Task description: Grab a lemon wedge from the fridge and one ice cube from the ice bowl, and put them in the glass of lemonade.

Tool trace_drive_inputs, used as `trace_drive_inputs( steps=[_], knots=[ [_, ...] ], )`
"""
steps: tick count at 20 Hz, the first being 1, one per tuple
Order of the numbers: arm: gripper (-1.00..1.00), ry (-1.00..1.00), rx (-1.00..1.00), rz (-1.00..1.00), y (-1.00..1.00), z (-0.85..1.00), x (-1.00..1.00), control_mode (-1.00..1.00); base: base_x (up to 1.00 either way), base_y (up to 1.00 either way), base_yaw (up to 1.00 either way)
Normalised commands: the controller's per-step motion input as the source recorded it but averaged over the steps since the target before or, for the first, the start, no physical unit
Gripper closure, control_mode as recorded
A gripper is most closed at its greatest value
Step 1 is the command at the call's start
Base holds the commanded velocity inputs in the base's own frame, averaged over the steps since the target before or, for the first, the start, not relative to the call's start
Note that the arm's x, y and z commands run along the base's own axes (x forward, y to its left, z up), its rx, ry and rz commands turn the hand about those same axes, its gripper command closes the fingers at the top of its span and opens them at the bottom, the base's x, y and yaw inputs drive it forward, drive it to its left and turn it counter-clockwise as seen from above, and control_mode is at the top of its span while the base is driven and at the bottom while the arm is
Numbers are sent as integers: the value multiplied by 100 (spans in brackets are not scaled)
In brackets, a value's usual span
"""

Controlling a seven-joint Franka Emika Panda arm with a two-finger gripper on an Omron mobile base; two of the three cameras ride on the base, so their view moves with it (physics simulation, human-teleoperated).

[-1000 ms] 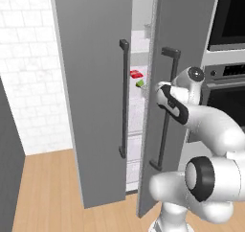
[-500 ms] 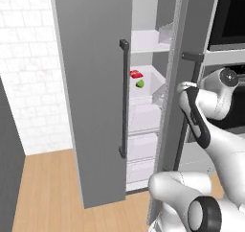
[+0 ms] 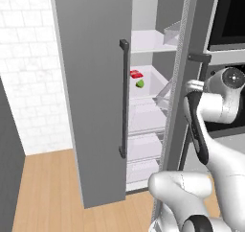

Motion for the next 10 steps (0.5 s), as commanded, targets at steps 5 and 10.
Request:
trace_drive_inputs(
  steps=[5, 10],
  knots=[
    [-100, -8, -11, 3, 24, 98, -92, -100, 0, 0, 0],
    [-100, 9, -19, 26, 91, 35, 0, -100, 0, 0, 0]
  ],
)
